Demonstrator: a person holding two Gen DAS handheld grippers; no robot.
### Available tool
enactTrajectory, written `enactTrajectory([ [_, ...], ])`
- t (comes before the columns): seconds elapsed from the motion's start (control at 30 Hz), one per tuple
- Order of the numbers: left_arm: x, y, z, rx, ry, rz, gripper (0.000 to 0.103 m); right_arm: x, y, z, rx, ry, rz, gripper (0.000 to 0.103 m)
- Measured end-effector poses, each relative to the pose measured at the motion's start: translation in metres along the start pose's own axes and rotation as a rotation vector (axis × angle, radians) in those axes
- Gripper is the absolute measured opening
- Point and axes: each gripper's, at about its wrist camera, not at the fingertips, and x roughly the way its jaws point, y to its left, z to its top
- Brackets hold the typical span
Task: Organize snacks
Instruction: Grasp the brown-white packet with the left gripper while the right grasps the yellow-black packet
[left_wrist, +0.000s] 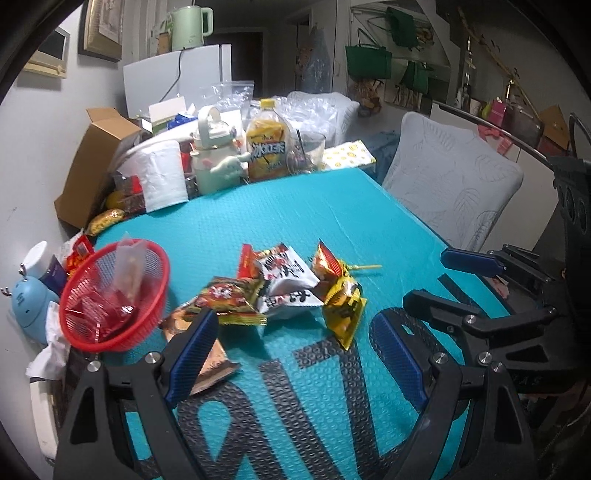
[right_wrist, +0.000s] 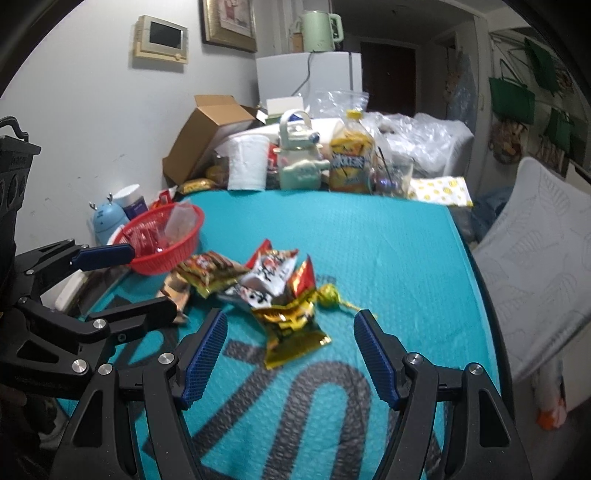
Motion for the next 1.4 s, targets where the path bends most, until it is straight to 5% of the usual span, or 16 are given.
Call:
enactTrajectory([
  [0.63,0.055,0.026,-0.022,-0.145,0.111,0.005,0.086,0.066,-0.024,-0.024,0.06,0.155,0.075,0.072],
  [1.23,0.082,0.081,-0.028,-0.283,0.161,0.178,0.087,0.124,-0.019,-0.011,0.043,0.22,0.126,0.074],
  [1.4,0.093,0.088,-0.032,-0.294,0.206,0.207,0.087,0.127,-0.017,-0.011,0.036,0.208,0.132,0.061],
])
